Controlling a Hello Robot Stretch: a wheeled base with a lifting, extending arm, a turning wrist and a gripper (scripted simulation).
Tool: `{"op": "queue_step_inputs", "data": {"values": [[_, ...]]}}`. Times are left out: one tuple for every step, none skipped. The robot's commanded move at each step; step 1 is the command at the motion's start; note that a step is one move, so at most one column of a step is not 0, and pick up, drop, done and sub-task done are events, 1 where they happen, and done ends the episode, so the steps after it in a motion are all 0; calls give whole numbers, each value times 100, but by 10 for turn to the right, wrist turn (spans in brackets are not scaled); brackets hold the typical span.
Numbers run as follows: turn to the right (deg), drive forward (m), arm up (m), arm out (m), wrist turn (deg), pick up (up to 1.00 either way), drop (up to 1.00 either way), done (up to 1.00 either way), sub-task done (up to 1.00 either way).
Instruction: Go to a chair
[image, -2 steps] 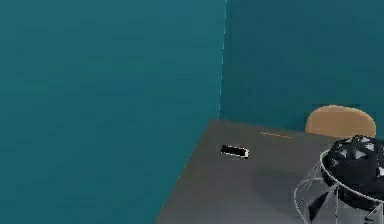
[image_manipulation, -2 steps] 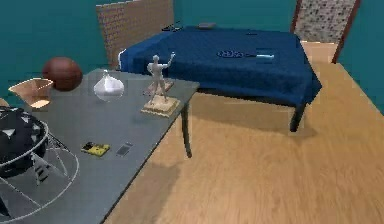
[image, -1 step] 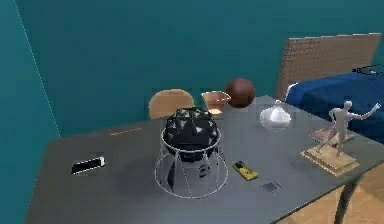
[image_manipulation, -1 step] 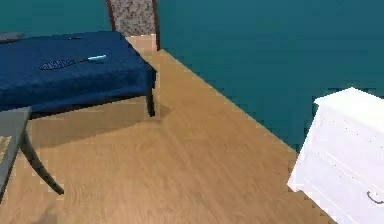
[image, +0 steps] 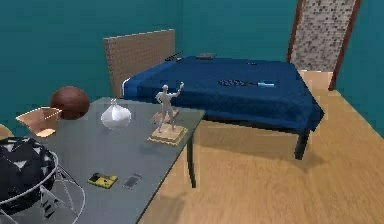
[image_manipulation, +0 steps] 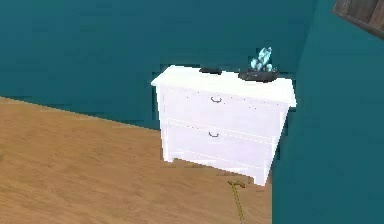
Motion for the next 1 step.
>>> {"op": "queue_step_inputs", "data": {"values": [[120,0,0,0,0,0,0,0,0]]}}
